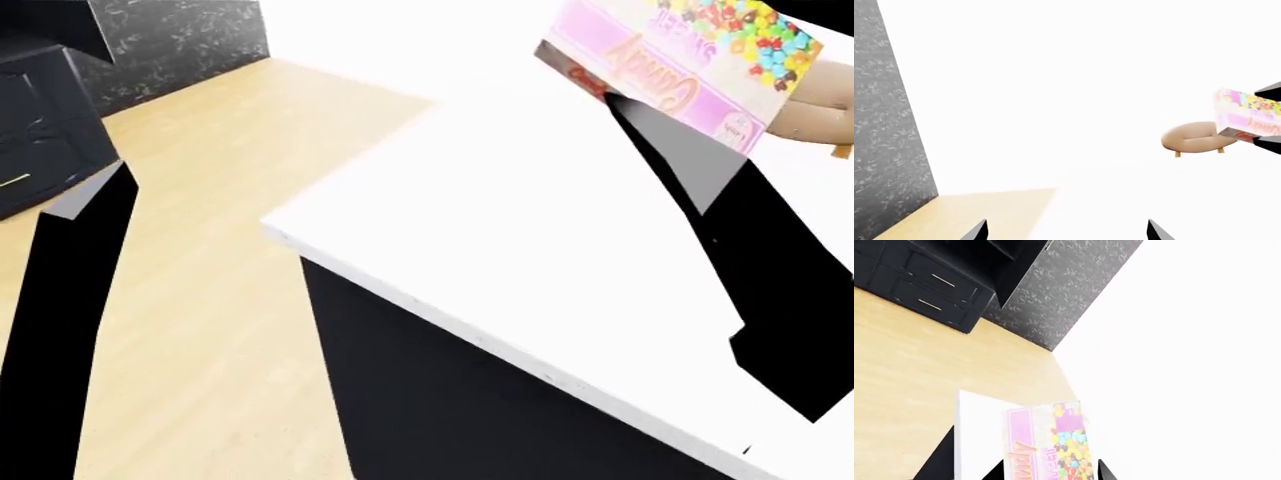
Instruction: Pick the bar from the counter and place it in the cabinet.
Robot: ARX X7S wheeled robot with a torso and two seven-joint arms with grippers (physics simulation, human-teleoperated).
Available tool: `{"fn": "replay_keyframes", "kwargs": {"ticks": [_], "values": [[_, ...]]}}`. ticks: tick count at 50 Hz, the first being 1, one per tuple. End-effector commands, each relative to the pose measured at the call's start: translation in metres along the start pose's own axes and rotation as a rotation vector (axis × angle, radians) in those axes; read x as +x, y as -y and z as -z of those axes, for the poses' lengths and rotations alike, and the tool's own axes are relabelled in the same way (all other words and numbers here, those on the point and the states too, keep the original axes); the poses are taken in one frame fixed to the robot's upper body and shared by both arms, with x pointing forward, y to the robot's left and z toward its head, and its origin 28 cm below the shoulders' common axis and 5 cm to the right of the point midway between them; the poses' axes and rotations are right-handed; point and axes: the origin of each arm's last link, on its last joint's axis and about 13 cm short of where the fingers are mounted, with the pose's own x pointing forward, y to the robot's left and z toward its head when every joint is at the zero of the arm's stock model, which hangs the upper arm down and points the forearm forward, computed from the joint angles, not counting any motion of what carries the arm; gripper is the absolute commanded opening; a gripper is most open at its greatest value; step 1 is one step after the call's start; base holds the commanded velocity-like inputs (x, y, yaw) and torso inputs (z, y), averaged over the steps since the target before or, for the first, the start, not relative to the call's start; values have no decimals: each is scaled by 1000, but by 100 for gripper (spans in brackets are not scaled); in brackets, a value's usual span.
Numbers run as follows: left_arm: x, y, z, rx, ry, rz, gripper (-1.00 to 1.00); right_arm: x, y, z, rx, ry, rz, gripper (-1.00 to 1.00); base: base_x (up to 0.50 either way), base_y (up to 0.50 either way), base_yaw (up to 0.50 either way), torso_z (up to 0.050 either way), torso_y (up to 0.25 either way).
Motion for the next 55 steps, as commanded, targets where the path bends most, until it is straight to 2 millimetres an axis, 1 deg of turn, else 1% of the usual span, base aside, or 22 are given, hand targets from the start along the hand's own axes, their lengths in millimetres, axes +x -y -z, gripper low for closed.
{"fn": "replay_keyframes", "kwargs": {"ticks": [1,26,48,55], "values": [[-2,0,-2,1,3,0,100,3,0,0,-14,14,2,-100,0,0,500,0,0],[-4,0,-1,-5,1,3,100,8,-1,-2,-32,23,-5,-100,0,0,500,0,0],[-5,1,-1,-8,-2,9,100,13,0,-2,-58,29,4,-100,364,343,0,0,0],[-5,-1,-3,-11,10,10,100,18,2,-7,-94,46,2,-100,388,312,0,0,0]]}}
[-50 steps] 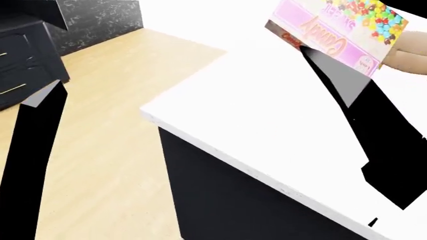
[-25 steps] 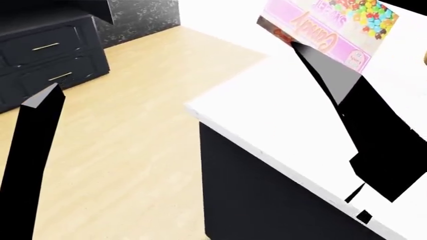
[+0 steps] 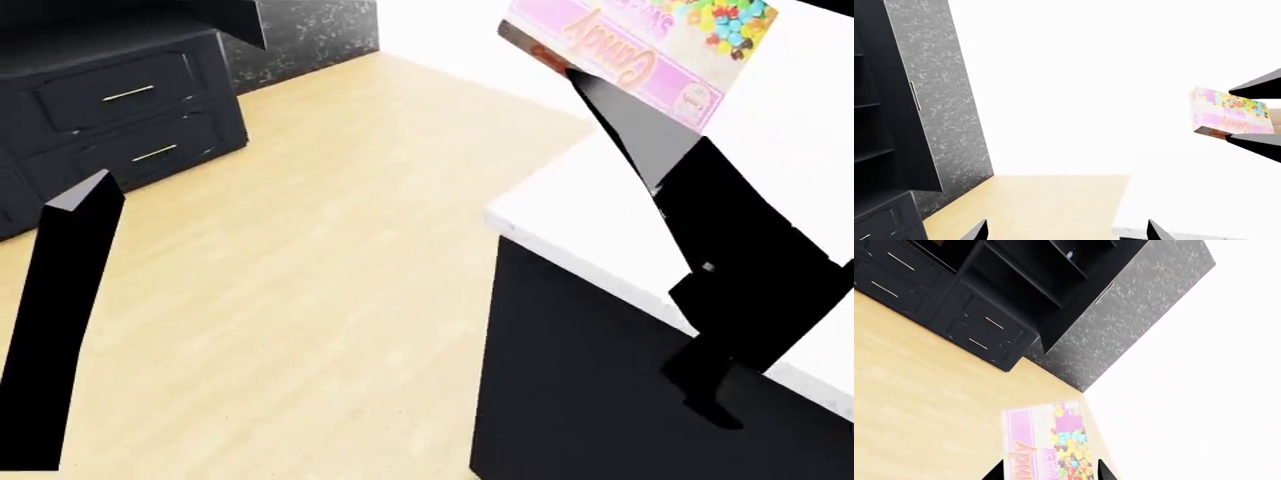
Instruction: Pick the bar from the counter and place it in the cabinet.
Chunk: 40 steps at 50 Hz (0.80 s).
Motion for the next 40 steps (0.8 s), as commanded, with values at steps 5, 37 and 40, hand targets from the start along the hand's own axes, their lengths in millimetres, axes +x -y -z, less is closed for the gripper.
{"fn": "replay_keyframes", "kwargs": {"ticks": [5,37,40], "values": [[0,-1,1,-8,4,2,100,9,-2,2,-62,24,-15,-100,472,164,0,0,0],[-1,4,-3,-4,-2,38,100,12,-4,6,-75,36,-28,-100,489,83,0,0,0],[-1,4,-4,-6,-2,39,100,12,-4,6,-73,39,-27,-100,487,-115,0,0,3]]}}
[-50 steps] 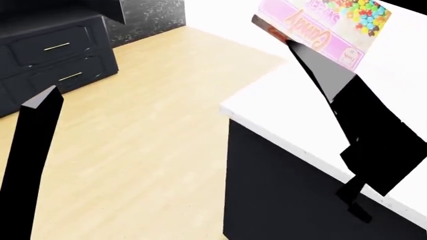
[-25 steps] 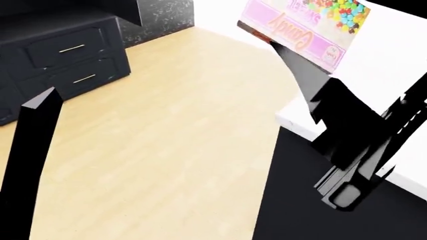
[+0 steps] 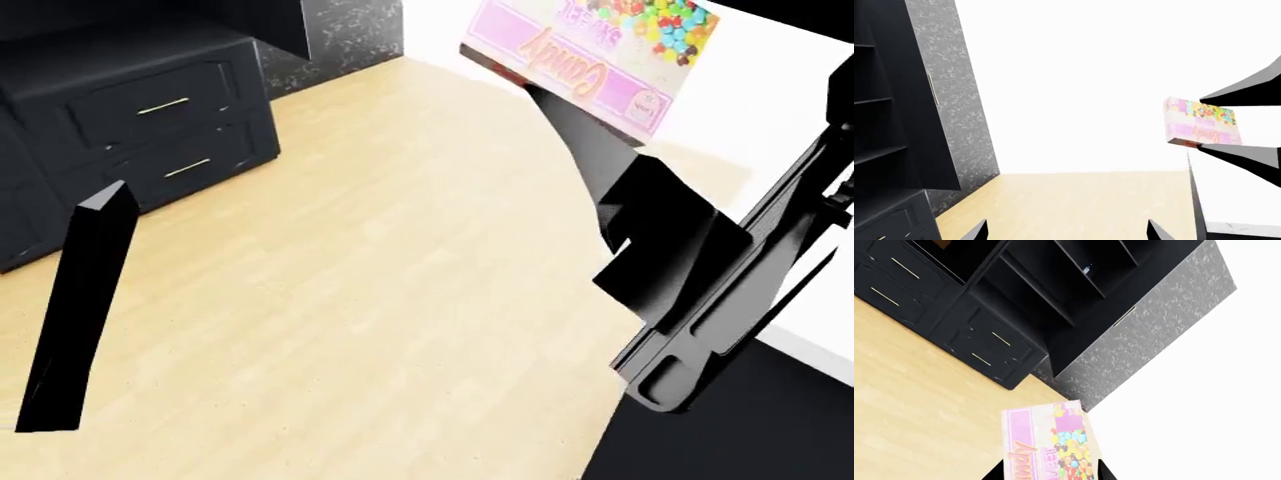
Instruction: Pick the bar from the counter and place it in the cabinet.
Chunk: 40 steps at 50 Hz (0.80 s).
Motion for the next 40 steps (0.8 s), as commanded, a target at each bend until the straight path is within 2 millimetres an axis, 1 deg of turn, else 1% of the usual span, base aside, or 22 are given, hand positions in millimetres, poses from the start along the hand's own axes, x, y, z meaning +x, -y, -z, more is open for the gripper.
{"fn": "replay_keyframes", "kwargs": {"ticks": [1,27,34,38,40], "values": [[-1,2,-2,0,1,13,100,-1,-1,0,-8,5,-1,-100,486,-117,0,0,0],[-3,2,-2,3,1,21,100,3,-1,-5,1,13,-21,-100,476,-150,0,0,1],[-2,1,0,3,-1,20,100,6,0,-5,-25,20,-7,-100,482,-127,0,0,1],[-3,2,1,1,-2,24,100,7,2,-6,29,16,12,-100,499,-28,0,0,3],[-3,1,1,1,-2,25,100,8,3,-6,23,20,17,-100,500,-12,0,0,0]]}}
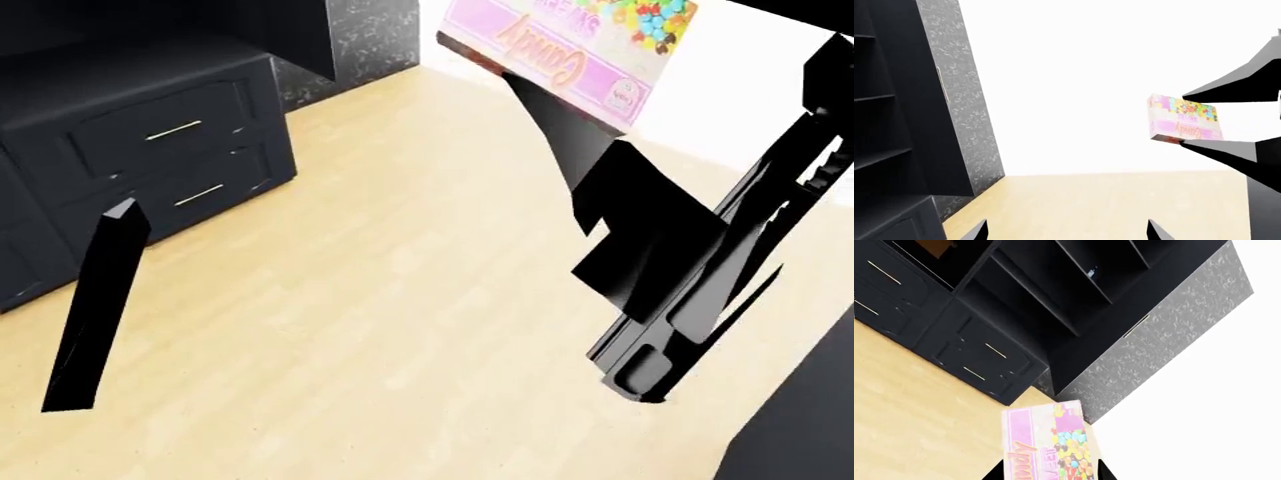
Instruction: Pick the bar from the counter and place it in the cabinet.
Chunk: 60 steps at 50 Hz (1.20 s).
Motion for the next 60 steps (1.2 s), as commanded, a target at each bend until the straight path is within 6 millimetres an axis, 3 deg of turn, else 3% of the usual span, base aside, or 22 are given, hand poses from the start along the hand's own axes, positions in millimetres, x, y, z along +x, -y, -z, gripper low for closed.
{"fn": "replay_keyframes", "kwargs": {"ticks": [1,60], "values": [[-1,0,2,-1,0,3,100,4,3,-2,9,7,28,-100,500,-12,0,0,0],[2,0,-4,-1,17,34,100,9,10,-4,-18,18,61,-100,491,85,0,0,1]]}}
